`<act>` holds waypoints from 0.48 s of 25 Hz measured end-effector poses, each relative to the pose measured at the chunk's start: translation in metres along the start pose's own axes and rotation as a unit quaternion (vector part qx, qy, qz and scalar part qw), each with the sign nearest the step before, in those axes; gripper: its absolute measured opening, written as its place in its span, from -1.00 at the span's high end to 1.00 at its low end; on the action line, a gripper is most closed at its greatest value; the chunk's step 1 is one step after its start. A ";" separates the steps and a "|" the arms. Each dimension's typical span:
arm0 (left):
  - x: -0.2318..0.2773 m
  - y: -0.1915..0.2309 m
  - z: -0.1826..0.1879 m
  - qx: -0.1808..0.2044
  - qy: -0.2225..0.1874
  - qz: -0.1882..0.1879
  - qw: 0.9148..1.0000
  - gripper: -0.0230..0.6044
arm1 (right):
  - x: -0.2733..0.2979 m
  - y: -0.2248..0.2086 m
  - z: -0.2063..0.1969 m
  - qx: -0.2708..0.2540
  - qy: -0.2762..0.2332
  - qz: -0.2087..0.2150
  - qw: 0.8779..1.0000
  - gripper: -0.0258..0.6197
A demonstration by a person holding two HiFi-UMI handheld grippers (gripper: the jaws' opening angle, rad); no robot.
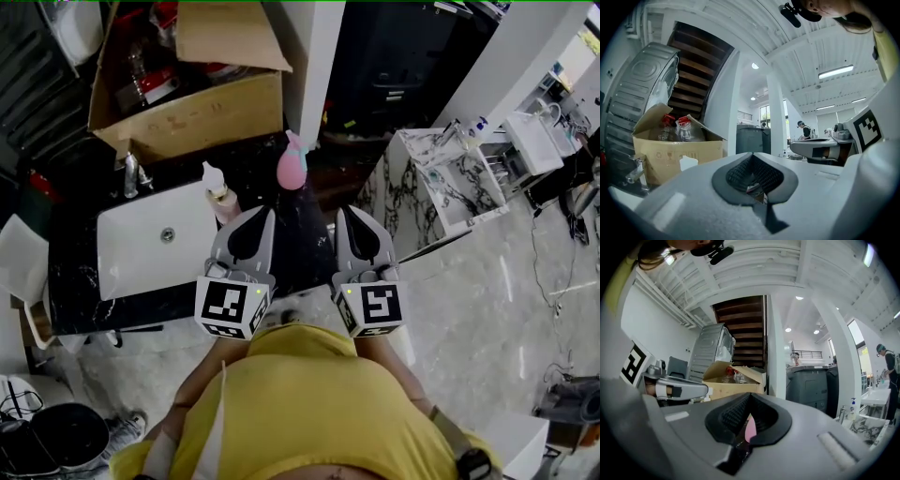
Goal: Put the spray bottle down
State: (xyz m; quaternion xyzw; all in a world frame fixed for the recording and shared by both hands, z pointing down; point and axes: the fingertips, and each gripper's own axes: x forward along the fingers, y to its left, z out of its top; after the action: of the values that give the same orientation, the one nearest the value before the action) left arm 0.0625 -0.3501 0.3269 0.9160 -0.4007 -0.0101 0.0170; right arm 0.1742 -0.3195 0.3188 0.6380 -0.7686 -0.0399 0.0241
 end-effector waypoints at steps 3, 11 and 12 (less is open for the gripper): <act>-0.002 -0.003 0.000 -0.001 -0.001 -0.001 1.000 0.93 | -0.002 0.004 0.000 0.003 -0.001 0.009 1.000 0.92; -0.001 -0.007 -0.001 -0.003 -0.002 0.000 1.000 0.93 | 0.000 0.001 -0.004 -0.002 0.006 0.014 1.000 0.92; -0.001 -0.006 -0.001 -0.003 -0.002 0.001 1.000 0.93 | 0.002 0.001 -0.005 -0.002 0.007 0.015 1.000 0.92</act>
State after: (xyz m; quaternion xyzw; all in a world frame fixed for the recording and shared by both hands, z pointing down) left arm 0.0665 -0.3454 0.3274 0.9156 -0.4013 -0.0133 0.0187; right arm 0.1736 -0.3210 0.3239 0.6266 -0.7779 -0.0364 0.0318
